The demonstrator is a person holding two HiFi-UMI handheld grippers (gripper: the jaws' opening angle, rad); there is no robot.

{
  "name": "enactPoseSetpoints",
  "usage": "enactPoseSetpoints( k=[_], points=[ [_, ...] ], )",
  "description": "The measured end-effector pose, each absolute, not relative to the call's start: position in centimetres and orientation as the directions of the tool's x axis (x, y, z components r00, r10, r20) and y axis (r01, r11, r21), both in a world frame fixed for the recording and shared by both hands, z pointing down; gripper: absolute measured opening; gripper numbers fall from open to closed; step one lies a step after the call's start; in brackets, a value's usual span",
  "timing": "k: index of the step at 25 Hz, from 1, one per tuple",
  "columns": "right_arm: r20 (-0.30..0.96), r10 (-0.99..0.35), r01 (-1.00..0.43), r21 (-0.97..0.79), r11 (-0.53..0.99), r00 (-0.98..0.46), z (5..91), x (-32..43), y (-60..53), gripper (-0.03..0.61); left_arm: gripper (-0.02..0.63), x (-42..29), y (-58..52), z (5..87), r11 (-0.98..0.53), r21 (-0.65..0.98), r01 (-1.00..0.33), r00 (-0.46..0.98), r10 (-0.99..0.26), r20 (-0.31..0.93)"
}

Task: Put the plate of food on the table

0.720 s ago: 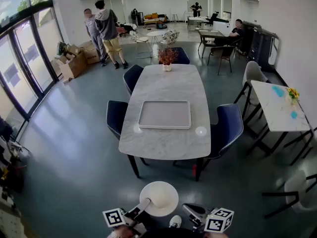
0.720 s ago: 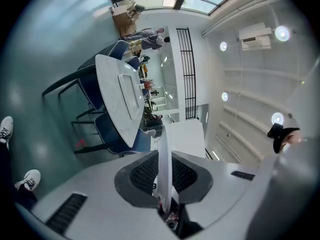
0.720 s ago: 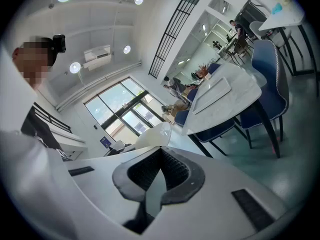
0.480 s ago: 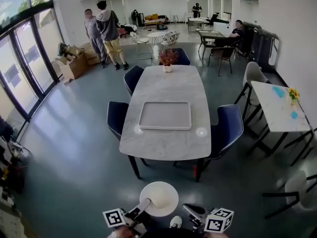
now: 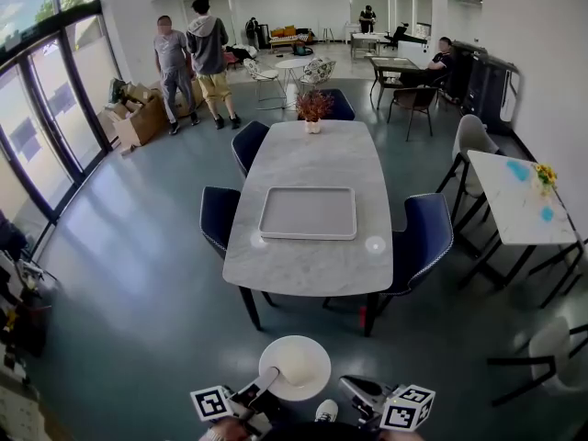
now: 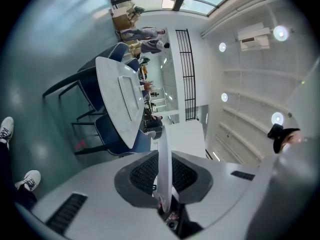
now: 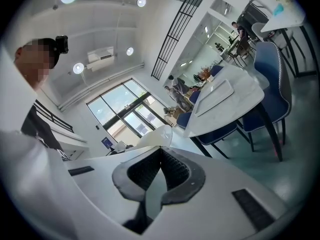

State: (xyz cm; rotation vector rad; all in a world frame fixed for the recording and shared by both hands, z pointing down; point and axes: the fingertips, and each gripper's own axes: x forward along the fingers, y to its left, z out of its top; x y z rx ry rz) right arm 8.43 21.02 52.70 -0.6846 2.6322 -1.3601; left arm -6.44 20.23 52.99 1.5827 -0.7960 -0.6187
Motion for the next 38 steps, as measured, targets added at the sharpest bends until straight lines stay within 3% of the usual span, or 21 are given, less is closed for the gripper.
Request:
enactPoseSetpoints(
  k=[24, 38],
  points=[
    [0.056, -0.432, -0.299, -0.801, 0.519, -0.900, 51.1, 9.5, 19.3, 0.011, 0.037, -6.9, 17.9, 50.8, -0.084, 0.978, -0.190, 0.590, -0.806, 0.045],
    [0.074, -0.534, -0.369, -0.801, 0.471, -0.842, 51.4, 9.7, 16.2, 0.011, 0.037, -6.9, 12.5, 51.3, -0.090, 0.982, -0.166, 0.665, -0.746, 0.044]
  ],
)
